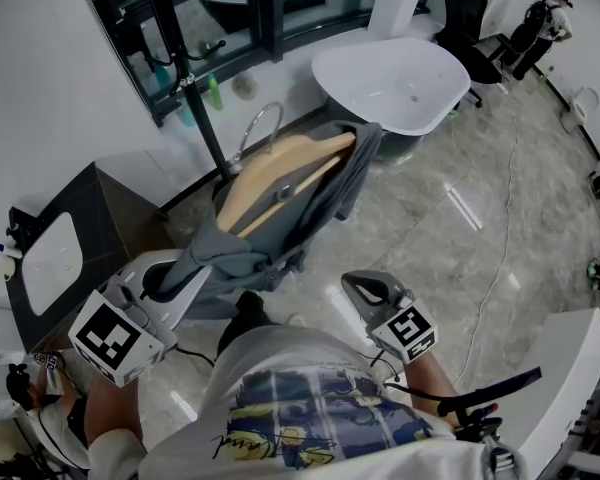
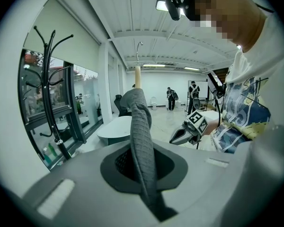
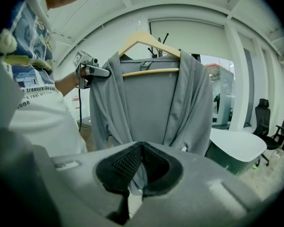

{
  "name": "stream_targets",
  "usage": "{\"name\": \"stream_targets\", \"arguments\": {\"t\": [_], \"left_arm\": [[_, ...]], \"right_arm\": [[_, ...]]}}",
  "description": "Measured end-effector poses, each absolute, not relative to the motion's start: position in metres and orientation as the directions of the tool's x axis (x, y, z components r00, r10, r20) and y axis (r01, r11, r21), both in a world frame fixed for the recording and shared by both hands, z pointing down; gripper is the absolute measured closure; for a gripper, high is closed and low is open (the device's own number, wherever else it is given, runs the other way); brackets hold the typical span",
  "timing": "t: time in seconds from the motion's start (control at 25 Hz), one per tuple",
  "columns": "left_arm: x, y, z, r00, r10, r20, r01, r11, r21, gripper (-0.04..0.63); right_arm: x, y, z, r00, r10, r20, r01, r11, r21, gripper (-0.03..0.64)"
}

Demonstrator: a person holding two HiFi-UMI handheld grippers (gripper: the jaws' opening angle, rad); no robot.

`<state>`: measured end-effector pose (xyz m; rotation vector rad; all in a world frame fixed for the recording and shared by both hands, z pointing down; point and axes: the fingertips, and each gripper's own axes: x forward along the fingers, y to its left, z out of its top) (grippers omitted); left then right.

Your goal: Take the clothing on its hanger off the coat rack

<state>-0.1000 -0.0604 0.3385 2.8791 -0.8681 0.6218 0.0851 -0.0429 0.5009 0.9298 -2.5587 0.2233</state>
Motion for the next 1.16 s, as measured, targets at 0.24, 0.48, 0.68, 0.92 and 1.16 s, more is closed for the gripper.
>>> {"name": "stream_targets", "arguments": {"t": [0.24,0.48,0.68,0.92,1.16], "left_arm": [[-0.102,-0.051,0.345,0.760,-0.511,0.401,-0.537,-0.842,-0.053,0.589],[-0.103,-0.061,0.344,0.766,-0.507,0.394,-0.531,-0.845,-0.054,0.589],[-0.106,-0.067,0.343,0.755,-0.518,0.401,-0.549,-0.835,-0.045,0.589],[-0.109,-0.073,0.339,0.743,-0.529,0.410,-0.561,-0.826,-0.048,0.589],[-0.106,-0.069,0.332,0.716,-0.563,0.412,-0.591,-0.804,-0.072,0.589]], "right_arm": [[0.081,-0.035,0.508,-0.695,-0.576,0.431,-0.638,0.770,0.002,0.615],[0.075,-0.043,0.511,-0.696,-0.569,0.438,-0.630,0.777,0.007,0.615],[0.074,-0.050,0.510,-0.699,-0.562,0.442,-0.624,0.782,0.007,0.615],[0.065,-0.056,0.509,-0.705,-0.552,0.445,-0.610,0.792,0.016,0.615],[0.066,-0.060,0.502,-0.726,-0.533,0.436,-0.580,0.814,0.030,0.615]]}}
